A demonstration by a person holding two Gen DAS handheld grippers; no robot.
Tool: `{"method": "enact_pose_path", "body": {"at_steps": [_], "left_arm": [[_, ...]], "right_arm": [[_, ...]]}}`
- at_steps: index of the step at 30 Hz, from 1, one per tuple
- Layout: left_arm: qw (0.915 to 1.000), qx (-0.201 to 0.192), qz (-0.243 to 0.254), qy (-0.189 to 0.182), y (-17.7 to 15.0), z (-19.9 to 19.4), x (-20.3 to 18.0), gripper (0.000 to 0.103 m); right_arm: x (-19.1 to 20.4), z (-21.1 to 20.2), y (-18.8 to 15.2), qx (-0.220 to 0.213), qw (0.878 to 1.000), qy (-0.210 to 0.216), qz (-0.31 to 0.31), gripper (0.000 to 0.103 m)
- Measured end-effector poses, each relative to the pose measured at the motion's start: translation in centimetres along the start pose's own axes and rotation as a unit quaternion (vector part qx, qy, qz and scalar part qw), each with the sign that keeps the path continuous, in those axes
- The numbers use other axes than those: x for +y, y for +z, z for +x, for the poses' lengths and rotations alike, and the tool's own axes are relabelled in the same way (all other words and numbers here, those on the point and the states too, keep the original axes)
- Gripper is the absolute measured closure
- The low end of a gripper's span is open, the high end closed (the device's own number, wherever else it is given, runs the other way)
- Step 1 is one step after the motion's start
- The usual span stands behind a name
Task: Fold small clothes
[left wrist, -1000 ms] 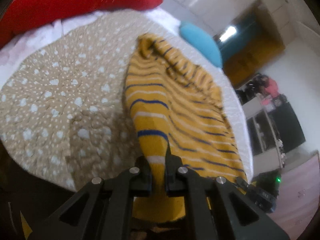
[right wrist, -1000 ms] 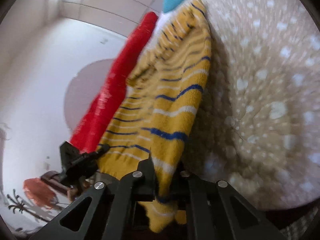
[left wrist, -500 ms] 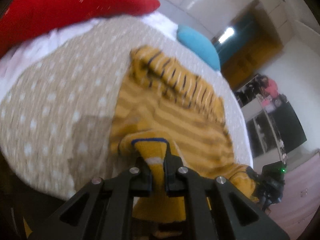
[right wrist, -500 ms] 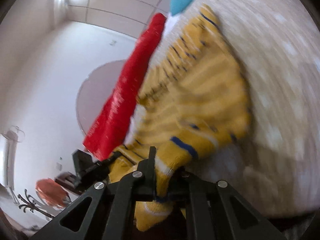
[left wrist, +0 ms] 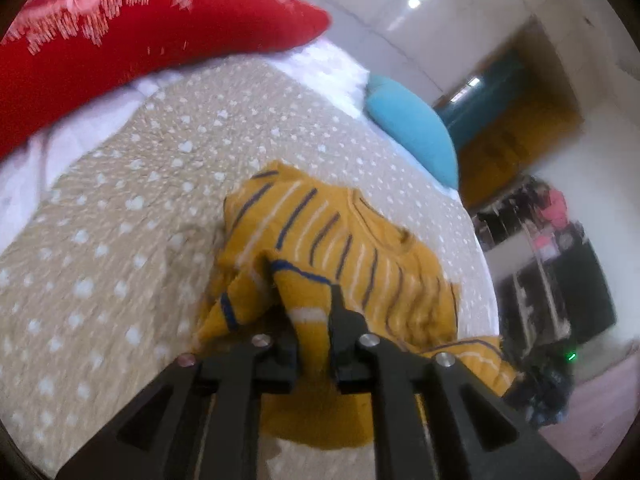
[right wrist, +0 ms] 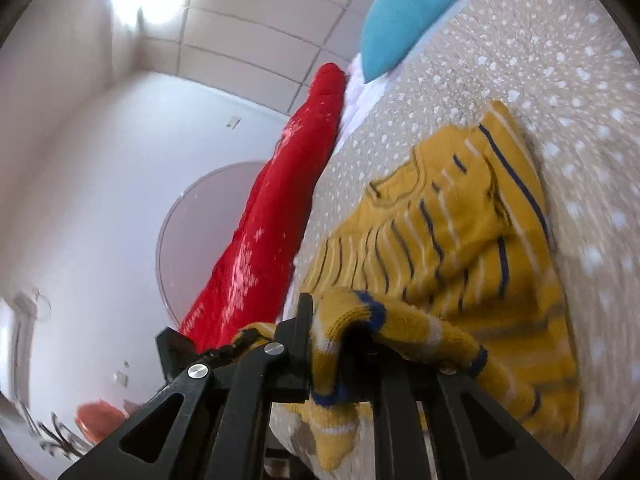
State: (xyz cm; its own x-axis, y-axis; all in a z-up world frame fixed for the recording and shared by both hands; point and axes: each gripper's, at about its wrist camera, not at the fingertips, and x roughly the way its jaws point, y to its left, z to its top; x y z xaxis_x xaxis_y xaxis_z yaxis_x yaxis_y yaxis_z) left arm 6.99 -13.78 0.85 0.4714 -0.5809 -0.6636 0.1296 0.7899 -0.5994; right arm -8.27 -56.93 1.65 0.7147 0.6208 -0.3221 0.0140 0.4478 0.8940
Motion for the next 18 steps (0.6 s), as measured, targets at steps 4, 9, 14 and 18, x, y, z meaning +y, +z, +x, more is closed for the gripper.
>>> {"method": "enact_pose_path", "body": {"at_steps": [4,9,14,18], "left_arm": [[0.9951,-0.008,-0.083,-0.054,5.0,2.7,2.5,0.047],[0.992,-0.023,-0.113,-0.051,7.1,3.1,3.9,0.036],[0.9999,-0.014,-0.007,-0.003,6.3,3.2,1.5,0.031],[0.9965,0.019,0.081,-0.007,4.2,3.8,-0.8,0.031]], "right_arm": [[-5.9,2.7,5.0,-0.011,0.992,0.051,0.117,0.036],[-9.8,4.4,7.9,-0.062,0.982,0.033,0.177,0.028],[-8.5,4.8,10.0,-0.072,0.987,0.014,0.143,0.023],[-7.7,4.0,10.6,-0.08,0.988,0.008,0.13,0.021]]}}
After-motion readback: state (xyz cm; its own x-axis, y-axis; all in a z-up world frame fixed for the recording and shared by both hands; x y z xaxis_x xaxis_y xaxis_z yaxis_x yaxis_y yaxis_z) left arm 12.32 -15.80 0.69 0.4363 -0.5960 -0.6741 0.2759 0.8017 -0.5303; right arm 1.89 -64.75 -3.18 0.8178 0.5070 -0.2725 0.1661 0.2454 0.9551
